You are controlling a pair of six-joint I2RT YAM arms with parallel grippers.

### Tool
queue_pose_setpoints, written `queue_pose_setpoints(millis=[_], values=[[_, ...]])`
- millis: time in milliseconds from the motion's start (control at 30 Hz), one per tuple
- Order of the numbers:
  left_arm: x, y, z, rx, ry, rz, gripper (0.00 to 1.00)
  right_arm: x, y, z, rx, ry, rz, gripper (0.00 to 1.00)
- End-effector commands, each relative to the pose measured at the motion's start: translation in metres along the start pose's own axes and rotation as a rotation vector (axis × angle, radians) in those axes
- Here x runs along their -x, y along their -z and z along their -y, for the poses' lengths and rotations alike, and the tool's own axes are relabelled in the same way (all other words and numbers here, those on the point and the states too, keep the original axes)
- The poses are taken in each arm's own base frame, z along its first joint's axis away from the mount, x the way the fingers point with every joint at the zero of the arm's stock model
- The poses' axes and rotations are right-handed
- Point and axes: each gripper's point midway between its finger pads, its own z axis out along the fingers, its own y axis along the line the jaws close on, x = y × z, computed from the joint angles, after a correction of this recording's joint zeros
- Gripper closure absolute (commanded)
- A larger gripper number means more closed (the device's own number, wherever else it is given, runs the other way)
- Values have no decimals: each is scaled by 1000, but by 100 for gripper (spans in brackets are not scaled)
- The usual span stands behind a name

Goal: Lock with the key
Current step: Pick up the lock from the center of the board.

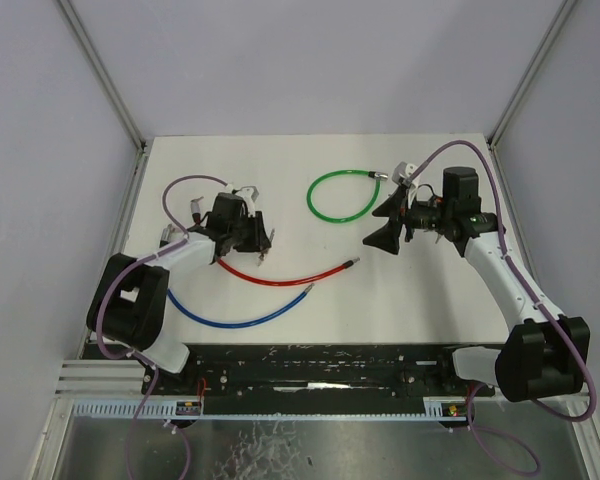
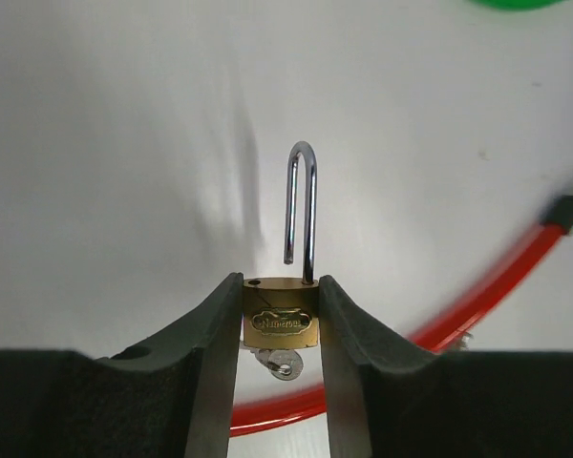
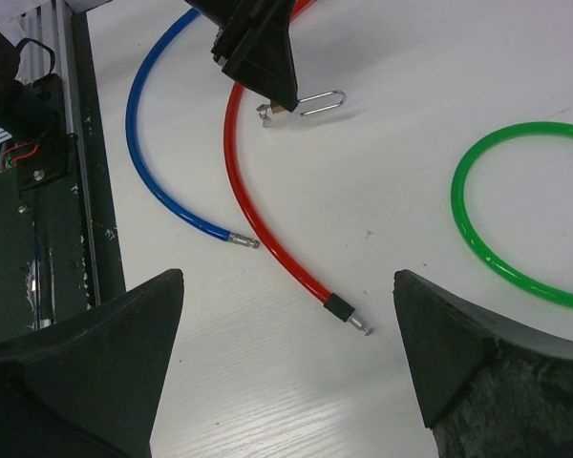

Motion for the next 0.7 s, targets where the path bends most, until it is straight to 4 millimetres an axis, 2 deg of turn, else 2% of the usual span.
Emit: queue_pose_setpoints(millis=[0, 100, 233, 333, 533, 667], values=[[13, 10, 65, -334, -62, 50, 100, -9, -5, 0, 27, 4, -2, 4], [11, 19, 96, -502, -78, 44, 100, -16, -9, -4, 61, 40, 17, 5], [5, 32, 128, -668, -123, 12, 100, -25, -12, -18, 136, 122, 32, 4], [2, 43, 148, -774, -161, -3, 100, -33, -13, -30, 196, 204, 30, 5], [-14, 63, 187, -941, -266, -34, 100, -48, -16, -41, 265, 305, -3, 8], [-25, 76, 207, -1033, -314, -46, 100, -53, -19, -44, 299, 321, -20, 14]])
